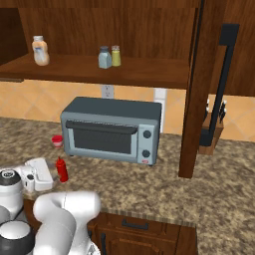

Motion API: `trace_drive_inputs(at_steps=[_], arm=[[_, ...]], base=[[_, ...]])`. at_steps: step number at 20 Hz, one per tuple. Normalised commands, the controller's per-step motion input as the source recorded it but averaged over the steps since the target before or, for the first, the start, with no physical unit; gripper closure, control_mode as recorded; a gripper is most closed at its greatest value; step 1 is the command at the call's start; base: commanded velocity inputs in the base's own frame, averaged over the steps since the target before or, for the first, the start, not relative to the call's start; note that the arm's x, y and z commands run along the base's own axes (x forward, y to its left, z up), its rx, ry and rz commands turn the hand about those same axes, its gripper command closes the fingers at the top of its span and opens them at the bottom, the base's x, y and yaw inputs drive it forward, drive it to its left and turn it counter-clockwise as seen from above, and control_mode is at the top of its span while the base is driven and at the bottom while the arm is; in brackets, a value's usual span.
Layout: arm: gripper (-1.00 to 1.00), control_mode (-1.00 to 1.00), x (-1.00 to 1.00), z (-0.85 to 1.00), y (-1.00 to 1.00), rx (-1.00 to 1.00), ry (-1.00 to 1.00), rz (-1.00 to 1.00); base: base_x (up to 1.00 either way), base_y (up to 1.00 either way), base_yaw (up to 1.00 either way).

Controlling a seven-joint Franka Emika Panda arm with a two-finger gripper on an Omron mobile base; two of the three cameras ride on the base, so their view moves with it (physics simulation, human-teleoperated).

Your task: Put the shaker and condiment bottle from the counter next to their counterparts in the cabinet.

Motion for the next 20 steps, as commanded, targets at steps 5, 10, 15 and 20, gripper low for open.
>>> trace_drive_inputs(at_steps=[5,10,15,20], arm=[[-1.00,-1.00,0.35,-0.20,0.17,0.00,0.02,-0.02],[-1.00,-1.00,0.28,-0.17,0.03,0.00,0.00,-0.01],[1.00,-1.00,0.22,-0.11,-0.12,0.01,0.00,0.00],[1.00,-1.00,0.21,-0.02,-0.39,0.06,0.00,0.00]], base=[[0.00,0.00,0.00],[0.00,0.00,0.00],[0.00,0.00,0.00],[0.00,0.00,0.00]])
